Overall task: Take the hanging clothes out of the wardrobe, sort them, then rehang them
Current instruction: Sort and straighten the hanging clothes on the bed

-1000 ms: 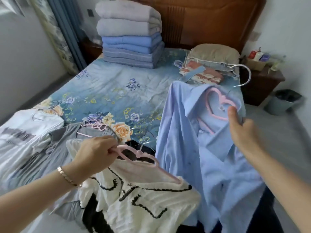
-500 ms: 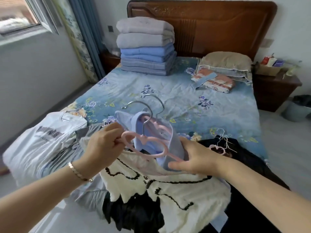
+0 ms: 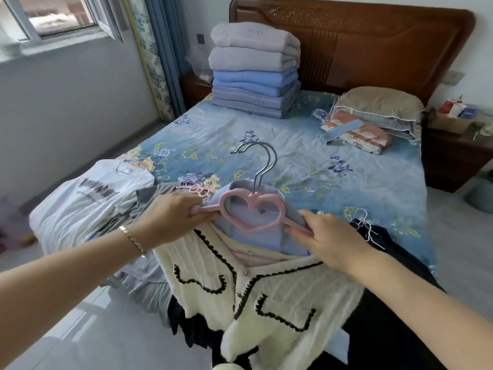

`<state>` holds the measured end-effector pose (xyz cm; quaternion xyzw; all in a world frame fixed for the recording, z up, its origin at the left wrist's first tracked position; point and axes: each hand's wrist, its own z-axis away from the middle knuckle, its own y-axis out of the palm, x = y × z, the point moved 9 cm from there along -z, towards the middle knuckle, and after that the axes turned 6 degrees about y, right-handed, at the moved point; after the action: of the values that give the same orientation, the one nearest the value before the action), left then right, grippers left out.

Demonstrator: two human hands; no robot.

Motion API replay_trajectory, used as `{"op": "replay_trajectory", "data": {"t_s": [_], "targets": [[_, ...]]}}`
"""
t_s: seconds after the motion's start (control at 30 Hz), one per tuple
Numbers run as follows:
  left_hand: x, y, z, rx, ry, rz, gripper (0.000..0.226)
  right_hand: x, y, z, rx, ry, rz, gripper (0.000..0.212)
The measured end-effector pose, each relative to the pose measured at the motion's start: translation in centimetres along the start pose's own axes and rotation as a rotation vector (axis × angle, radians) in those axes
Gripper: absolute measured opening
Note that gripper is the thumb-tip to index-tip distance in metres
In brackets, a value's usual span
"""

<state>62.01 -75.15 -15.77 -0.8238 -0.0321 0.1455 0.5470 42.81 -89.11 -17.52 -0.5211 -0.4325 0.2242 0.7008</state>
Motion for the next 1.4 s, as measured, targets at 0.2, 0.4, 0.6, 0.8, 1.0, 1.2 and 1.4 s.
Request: {"op": "replay_trajectory", "data": {"t_s": [0.2,0.4,0.6,0.8,1.0,1.2,1.4], "targets": [[2.7,-1.0,2.2,0.052,-0.055,-0.077,0.083,0.2,2.3,-1.7,0.085,-0.006,0.244,0.036],[5.8,-1.4,8.2,0.491,-0.182,-0.088,0.08,7.1,7.2,2.7,0.533,-0.195,-0.007,0.034],[9.1,-3.8,4.5,0.474,-0.22,-0.032,0.065,9.4,6.2,0.5,0.623,-0.194,-0.292,0.042],[11.9,9.8,0.8,0.678,-0.181,-0.124,0.059,0.1,15.1,-5.3,0.578,0.106,-0.276,0.039],[13.8,26.3,-2.3,0.815,-0.12,-0.152,0.045,-10.7,24.8,-11.5,0.522,0.438,-0.186,0.031],[17.8,39.2,-8.2,0.693,-0.149,-0.036,0.034,-19.3,30.1,-18.9,0.314,0.603,-0.025,0.031],[21.0,51.6,-11.2,0.781,-0.138,-0.05,0.029,-25.0,36.0,-26.5,0.218,0.572,0.296,0.022]]}}
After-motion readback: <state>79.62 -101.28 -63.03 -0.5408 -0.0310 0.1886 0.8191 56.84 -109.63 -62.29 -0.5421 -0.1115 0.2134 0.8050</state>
